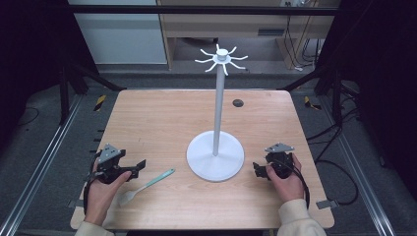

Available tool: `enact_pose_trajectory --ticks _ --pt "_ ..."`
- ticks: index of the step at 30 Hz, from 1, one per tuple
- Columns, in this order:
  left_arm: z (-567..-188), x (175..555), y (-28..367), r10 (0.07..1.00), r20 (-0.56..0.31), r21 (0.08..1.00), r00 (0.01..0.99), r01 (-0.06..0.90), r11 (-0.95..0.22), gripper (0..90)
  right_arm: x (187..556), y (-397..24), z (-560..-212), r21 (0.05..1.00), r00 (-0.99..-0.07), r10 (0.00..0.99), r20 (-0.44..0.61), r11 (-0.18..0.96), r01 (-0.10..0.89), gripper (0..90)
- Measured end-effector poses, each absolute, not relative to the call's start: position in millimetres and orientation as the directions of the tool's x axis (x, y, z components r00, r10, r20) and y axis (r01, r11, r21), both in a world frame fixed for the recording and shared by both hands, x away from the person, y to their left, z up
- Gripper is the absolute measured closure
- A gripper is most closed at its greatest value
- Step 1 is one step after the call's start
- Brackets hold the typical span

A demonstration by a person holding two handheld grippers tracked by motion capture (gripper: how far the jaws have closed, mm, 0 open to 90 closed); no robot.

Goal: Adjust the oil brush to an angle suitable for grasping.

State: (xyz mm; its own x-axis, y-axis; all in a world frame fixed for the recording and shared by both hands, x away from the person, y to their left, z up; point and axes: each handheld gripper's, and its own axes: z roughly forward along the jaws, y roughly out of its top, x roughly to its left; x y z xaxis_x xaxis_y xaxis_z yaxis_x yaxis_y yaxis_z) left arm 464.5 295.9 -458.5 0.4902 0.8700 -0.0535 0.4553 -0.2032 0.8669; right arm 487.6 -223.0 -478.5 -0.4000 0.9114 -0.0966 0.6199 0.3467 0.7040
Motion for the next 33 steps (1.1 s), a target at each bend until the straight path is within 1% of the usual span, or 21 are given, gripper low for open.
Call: enact_pose_trajectory --ticks 2,4,5,6,9,10,11,12,15,17,18,20,23,24,26,27,29,33 --pt "-455.8 461.9 297.6 0.871 -0.049 0.877 0.488 0.439 -0.197 12.0 486.8 -221.7 -477.9 0.707 -0.397 0.913 -0.093 0.341 0.619 9.8" --pt "-453.5 460.4 298.8 0.874 -0.052 0.881 0.483 0.434 -0.187 12.7 486.8 -221.5 -477.8 0.709 -0.398 0.912 -0.094 0.342 0.616 9.8" --pt "-451.6 460.1 298.7 0.875 -0.055 0.885 0.481 0.43 -0.181 19.9 486.1 -220.5 -477.2 0.716 -0.402 0.911 -0.087 0.338 0.61 9.8" --pt "-450.0 460.1 298.1 0.874 -0.052 0.889 0.483 0.422 -0.18 19.9 486.1 -220.5 -477.2 0.716 -0.402 0.911 -0.087 0.338 0.61 9.8" --pt "-441.2 458.9 292.8 0.841 -0.018 0.899 0.54 0.376 -0.223 31.8 484.3 -222.5 -476.7 0.719 -0.407 0.909 -0.092 0.344 0.604 9.8" --pt "-436.4 457.6 289.8 0.83 -0.003 0.901 0.558 0.362 -0.24 37.8 483.0 -224.0 -476.5 0.719 -0.399 0.913 -0.091 0.337 0.608 9.9" --pt "-432.1 456.2 287.6 0.826 0.019 0.9 0.564 0.351 -0.26 37.8 483.0 -224.0 -476.5 0.719 -0.399 0.913 -0.091 0.337 0.608 9.9" --pt "-428.0 455.2 285.1 0.821 0.03 0.899 0.571 0.344 -0.272 42.1 482.2 -224.0 -476.1 0.722 -0.394 0.915 -0.086 0.33 0.608 9.9" --pt "-419.2 457.3 276.9 0.802 0.071 0.88 0.594 0.342 -0.331 58.6 480.1 -222.3 -475.6 0.721 -0.394 0.914 -0.093 0.335 0.607 9.9" --pt "-414.4 463.2 268.3 0.789 0.115 0.868 0.603 0.325 -0.375 71.3 480.4 -221.4 -476.5 0.713 -0.4 0.911 -0.105 0.349 0.608 9.9" --pt "-412.4 467.0 264.5 0.779 0.118 0.863 0.616 0.324 -0.387 71.3 480.4 -221.4 -476.5 0.713 -0.4 0.911 -0.105 0.349 0.608 9.9" --pt "-408.9 474.7 255.5 0.755 0.127 0.852 0.644 0.319 -0.416 81.1 483.3 -221.7 -478.8 0.706 -0.391 0.914 -0.109 0.348 0.616 9.9" --pt "-407.1 483.7 241.3 0.724 0.136 0.83 0.676 0.322 -0.456 86.6 485.2 -221.3 -480.5 0.7 -0.389 0.914 -0.112 0.35 0.622 9.9" --pt "-407.1 487.0 235.8 0.707 0.142 0.816 0.693 0.322 -0.48 86.6 485.2 -221.3 -480.5 0.7 -0.389 0.914 -0.112 0.35 0.622 9.9" --pt "-408.8 490.3 229.0 0.687 0.126 0.815 0.716 0.32 -0.483 90.0 484.8 -220.1 -480.8 0.695 -0.391 0.913 -0.117 0.356 0.624 9.9" --pt "-410.1 491.4 226.8 0.677 0.117 0.814 0.727 0.321 -0.485 90.0 484.8 -220.1 -480.8 0.695 -0.391 0.913 -0.117 0.356 0.624 9.9" --pt "-412.5 491.9 224.4 0.661 0.129 0.794 0.74 0.322 -0.516 90.0 484.6 -219.5 -480.6 0.696 -0.394 0.911 -0.119 0.359 0.622 10.1" --pt "-419.3 488.7 225.6 0.671 0.121 0.788 0.732 0.34 -0.513 90.0 485.3 -217.9 -480.5 0.695 -0.401 0.908 -0.123 0.368 0.618 10.4"
